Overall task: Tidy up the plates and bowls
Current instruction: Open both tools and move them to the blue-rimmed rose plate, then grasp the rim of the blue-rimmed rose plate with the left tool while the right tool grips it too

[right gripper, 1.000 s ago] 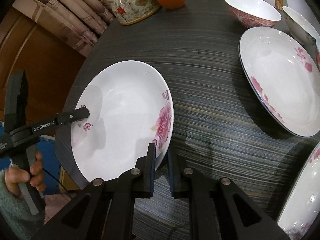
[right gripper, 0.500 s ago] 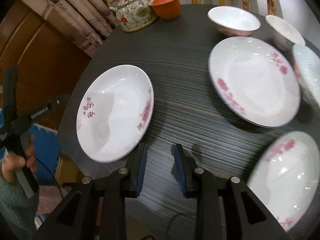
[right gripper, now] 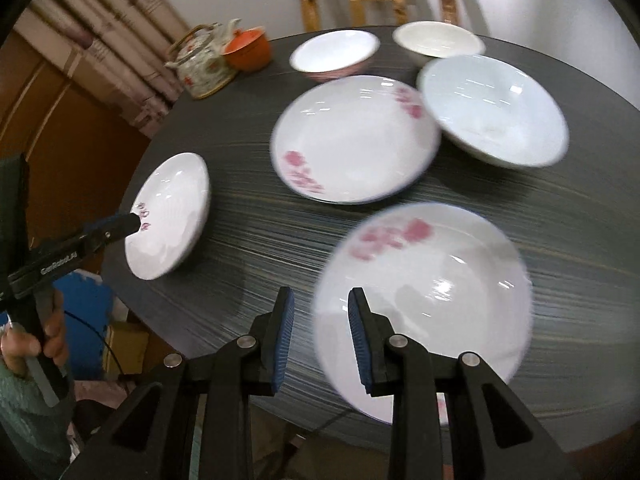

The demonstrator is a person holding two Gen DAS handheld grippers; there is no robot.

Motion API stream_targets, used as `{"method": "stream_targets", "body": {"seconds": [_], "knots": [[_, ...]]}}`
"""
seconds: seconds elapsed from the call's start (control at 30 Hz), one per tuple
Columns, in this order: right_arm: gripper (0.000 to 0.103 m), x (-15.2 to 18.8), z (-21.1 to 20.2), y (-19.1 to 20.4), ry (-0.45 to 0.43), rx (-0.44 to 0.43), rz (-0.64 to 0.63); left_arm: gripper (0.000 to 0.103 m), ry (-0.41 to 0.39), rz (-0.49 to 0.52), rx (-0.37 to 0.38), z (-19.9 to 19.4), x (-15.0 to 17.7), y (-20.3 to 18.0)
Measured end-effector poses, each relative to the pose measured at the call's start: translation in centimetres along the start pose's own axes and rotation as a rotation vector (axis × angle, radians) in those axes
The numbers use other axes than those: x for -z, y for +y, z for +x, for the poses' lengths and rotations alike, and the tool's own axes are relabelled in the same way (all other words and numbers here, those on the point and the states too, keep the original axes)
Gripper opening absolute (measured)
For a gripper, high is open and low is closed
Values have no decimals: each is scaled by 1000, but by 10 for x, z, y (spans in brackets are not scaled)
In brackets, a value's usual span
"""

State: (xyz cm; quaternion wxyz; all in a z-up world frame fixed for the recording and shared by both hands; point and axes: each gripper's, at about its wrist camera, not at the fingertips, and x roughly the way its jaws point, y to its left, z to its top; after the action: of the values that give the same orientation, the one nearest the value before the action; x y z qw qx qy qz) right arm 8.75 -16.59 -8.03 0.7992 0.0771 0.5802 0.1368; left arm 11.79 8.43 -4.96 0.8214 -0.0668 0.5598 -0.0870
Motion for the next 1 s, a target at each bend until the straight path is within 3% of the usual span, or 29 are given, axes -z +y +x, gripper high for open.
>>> {"method": "stream_targets", "body": {"seconds": [0.33,0.6,1.0], "knots": [[28,11,-14,-74,10,21,106,42,111,2,124,35,8,-58],[28,17,-9,-124,27,-2,205,42,181,-121,242,70,12,-77],[27,23,7,-149,53,-41,237,42,215,-150,245,91,16,-89]]}}
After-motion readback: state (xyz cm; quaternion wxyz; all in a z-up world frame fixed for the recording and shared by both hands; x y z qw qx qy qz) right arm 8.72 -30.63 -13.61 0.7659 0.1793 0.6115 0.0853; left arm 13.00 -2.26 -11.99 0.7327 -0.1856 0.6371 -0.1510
